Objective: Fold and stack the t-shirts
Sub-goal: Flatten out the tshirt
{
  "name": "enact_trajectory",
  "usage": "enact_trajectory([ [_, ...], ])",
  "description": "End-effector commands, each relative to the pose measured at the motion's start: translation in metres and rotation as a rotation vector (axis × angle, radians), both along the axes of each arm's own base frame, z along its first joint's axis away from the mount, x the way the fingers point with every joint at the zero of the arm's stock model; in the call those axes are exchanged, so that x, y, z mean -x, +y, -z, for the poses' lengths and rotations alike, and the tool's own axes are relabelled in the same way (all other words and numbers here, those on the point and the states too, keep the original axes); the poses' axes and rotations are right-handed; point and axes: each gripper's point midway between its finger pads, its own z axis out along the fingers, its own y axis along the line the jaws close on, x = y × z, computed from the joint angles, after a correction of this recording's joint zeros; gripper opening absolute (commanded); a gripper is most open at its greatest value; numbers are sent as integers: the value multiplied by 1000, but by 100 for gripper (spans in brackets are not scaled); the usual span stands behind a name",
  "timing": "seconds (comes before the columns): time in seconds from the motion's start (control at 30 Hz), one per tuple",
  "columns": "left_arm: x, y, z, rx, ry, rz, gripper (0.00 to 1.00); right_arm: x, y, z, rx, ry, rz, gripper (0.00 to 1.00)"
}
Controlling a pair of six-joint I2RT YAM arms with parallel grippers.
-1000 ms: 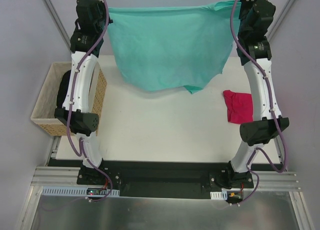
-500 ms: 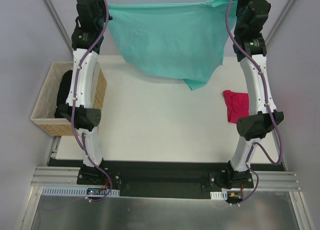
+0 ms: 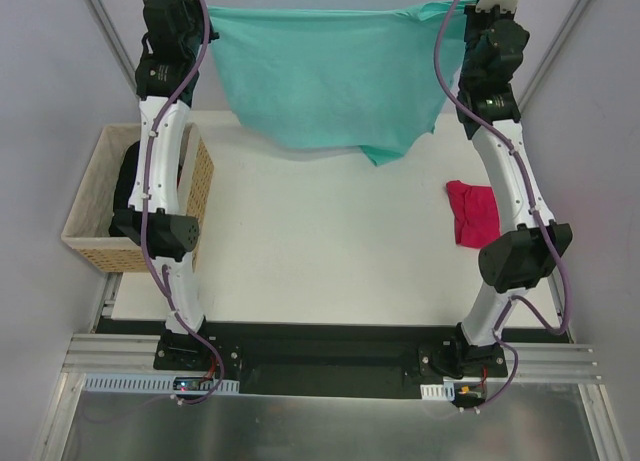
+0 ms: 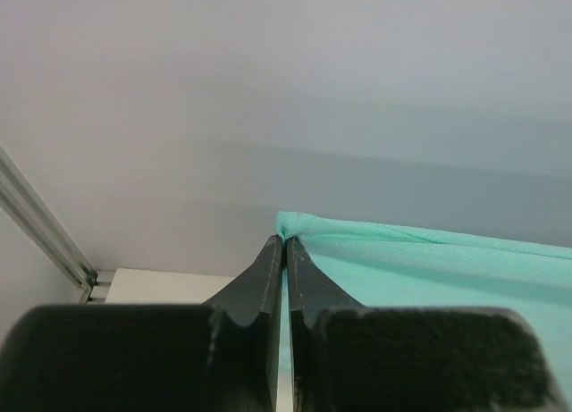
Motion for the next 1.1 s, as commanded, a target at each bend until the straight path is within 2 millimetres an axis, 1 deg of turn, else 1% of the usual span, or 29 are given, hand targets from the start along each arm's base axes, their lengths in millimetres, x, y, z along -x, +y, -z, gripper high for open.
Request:
enact_trajectory([
  [0.0, -7, 23, -11, 19, -54, -43, 0, 33, -16, -64, -55, -201, 37, 1],
  [0.03, -9, 24, -10, 26, -57, -44, 0, 26, -15, -58, -47, -188, 38, 1],
  [0.1, -15, 28, -4, 32, -50, -51, 0, 21, -14, -54, -42, -175, 41, 1],
  [0.13, -17, 29, -2, 38, -48, -54, 0, 21, -15, -57, -42, -179, 43, 1],
  [0.17, -20, 31, 3, 40, -39, -57, 0, 14, -13, -50, -38, -157, 45, 1],
  [0.23, -22, 32, 6, 41, -34, -59, 0, 12, -14, -51, -33, -152, 50, 1],
  [0.27, -25, 31, 11, 42, -25, -56, 0, 5, -14, -46, -28, -142, 56, 1],
  [0.33, -29, 32, 15, 43, -19, -56, 0, 2, -15, -46, -25, -141, 61, 1],
  [0.37, -33, 33, 21, 42, -10, -58, 0, -5, -13, -39, -18, -126, 54, 1],
  [0.47, -39, 35, 30, 51, 2, -61, 0, -12, -13, -32, -13, -116, 53, 1],
  [0.5, -41, 35, 32, 55, 2, -59, 0, -19, -12, -24, -12, -103, 54, 1],
  [0.63, -50, 38, 44, 62, 16, -63, 0, -33, -9, -9, -11, -82, 51, 1],
  [0.7, -52, 40, 47, 65, 19, -64, 0, -38, -9, -5, -13, -78, 47, 1],
  [0.8, -55, 40, 54, 67, 33, -65, 0, -43, -10, -2, -17, -79, 45, 1],
  [0.9, -58, 41, 61, 71, 46, -64, 0, -48, -10, 4, -21, -70, 46, 1],
  [1.07, -60, 38, 75, 85, 80, -53, 0, -56, -8, 20, -41, -36, 40, 1],
])
